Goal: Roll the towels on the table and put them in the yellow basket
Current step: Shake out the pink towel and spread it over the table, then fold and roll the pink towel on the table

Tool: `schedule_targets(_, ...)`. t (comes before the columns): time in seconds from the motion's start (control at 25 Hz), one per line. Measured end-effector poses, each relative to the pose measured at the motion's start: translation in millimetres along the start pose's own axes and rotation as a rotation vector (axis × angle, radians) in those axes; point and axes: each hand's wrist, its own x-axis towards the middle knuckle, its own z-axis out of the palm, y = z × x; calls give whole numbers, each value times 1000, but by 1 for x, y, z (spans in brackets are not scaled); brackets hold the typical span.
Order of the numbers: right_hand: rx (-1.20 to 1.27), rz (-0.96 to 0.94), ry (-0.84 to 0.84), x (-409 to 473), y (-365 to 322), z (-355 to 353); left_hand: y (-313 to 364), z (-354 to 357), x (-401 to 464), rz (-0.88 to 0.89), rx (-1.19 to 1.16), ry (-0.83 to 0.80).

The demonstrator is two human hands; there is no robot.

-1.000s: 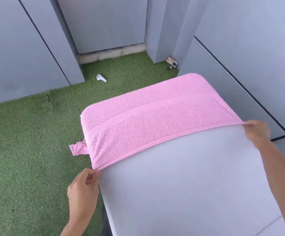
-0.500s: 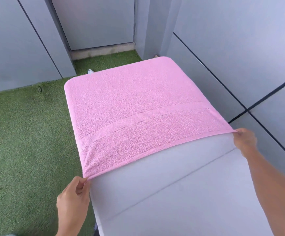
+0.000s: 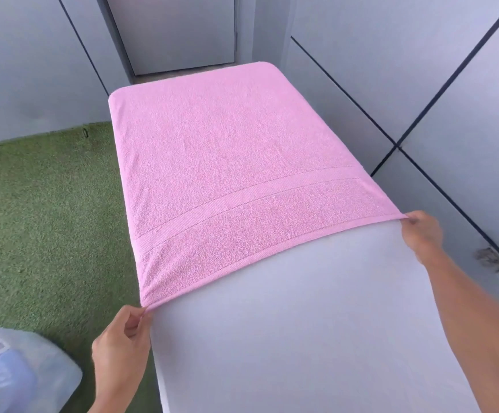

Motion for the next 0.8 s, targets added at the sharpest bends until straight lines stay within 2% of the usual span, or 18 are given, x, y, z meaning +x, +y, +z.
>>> schedule_targets(0.48,35,14,4,-111,173,-85,-55,-14,-228,-32,-56,8)
schedule_targets(0.8,52,-28,-151,-165,290,-146,-82,-22,-380,-142,-99,28)
